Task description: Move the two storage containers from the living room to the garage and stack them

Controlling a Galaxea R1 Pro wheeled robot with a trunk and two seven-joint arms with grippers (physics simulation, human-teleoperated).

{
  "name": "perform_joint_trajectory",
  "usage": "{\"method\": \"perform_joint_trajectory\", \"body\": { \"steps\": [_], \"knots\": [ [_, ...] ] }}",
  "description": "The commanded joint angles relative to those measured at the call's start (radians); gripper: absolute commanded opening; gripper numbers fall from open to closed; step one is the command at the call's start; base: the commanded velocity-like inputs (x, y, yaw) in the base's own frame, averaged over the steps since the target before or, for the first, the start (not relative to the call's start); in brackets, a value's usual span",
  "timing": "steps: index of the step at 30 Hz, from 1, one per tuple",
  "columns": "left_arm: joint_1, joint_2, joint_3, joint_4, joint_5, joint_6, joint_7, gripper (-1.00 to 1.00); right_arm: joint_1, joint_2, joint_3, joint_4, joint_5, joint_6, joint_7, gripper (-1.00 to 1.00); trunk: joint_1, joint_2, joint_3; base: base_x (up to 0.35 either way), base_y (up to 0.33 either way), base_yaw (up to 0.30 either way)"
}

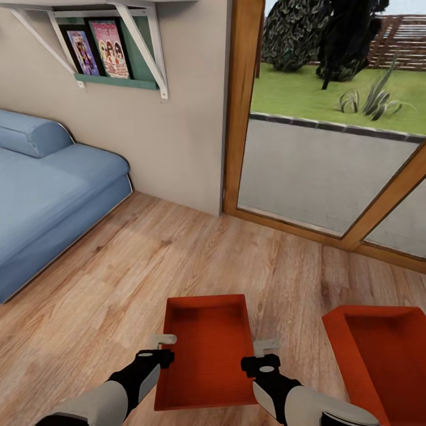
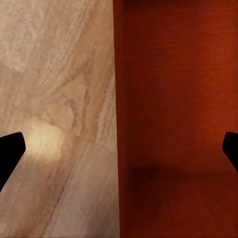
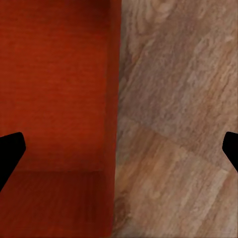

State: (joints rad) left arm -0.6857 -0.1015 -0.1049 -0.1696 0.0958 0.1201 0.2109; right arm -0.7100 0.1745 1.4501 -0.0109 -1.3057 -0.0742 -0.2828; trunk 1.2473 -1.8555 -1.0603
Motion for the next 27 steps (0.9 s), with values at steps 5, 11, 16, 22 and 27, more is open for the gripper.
{"method": "perform_joint_trajectory", "body": {
  "steps": [5, 11, 16, 22, 27],
  "knots": [
    [0.000, 0.000, -0.009, -0.002, 0.010, 0.006, 0.005, 1.00, 0.000, 0.000, 0.009, -0.003, -0.010, -0.002, -0.004, 1.00, 0.004, -0.008, -0.004, 0.000, 0.000, 0.000],
    [0.000, 0.001, -0.010, -0.002, 0.010, 0.006, 0.005, 1.00, 0.000, 0.000, 0.007, -0.003, -0.010, -0.004, -0.004, 1.00, 0.004, -0.008, -0.004, 0.000, 0.000, 0.000],
    [0.000, 0.000, -0.010, -0.002, 0.010, 0.006, 0.005, 1.00, 0.000, 0.000, 0.007, -0.003, -0.010, -0.003, -0.004, 1.00, 0.004, -0.008, -0.004, 0.000, 0.000, 0.000],
    [0.000, 0.000, -0.010, -0.002, 0.010, 0.006, 0.005, 1.00, 0.000, 0.000, 0.007, -0.003, -0.010, -0.003, -0.004, 1.00, 0.004, -0.008, -0.004, 0.000, 0.000, 0.000],
    [0.000, 0.000, -0.010, -0.002, 0.010, 0.006, 0.005, 1.00, 0.000, 0.000, 0.007, -0.003, -0.010, -0.003, -0.004, 1.00, 0.004, -0.008, -0.004, 0.000, 0.000, 0.000]
  ]
}}
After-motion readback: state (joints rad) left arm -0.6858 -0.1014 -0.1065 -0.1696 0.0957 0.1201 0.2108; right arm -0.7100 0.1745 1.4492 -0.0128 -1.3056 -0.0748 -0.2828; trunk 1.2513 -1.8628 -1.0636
